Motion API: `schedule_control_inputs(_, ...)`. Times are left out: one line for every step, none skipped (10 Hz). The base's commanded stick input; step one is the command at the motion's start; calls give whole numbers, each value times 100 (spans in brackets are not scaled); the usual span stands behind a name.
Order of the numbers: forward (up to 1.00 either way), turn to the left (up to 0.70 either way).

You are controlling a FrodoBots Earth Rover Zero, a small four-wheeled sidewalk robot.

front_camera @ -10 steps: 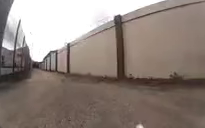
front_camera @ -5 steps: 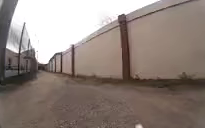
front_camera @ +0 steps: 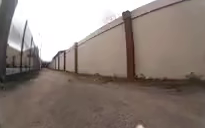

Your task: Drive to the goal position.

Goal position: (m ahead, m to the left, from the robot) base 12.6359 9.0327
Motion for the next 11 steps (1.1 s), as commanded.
schedule_control_inputs(30,60)
schedule_control_inputs(30,60)
schedule_control_inputs(30,60)
schedule_control_inputs(30,60)
schedule_control_inputs(30,60)
schedule_control_inputs(30,60)
schedule_control_inputs(30,60)
schedule_control_inputs(30,60)
schedule_control_inputs(30,60)
schedule_control_inputs(30,60)
schedule_control_inputs(30,60)
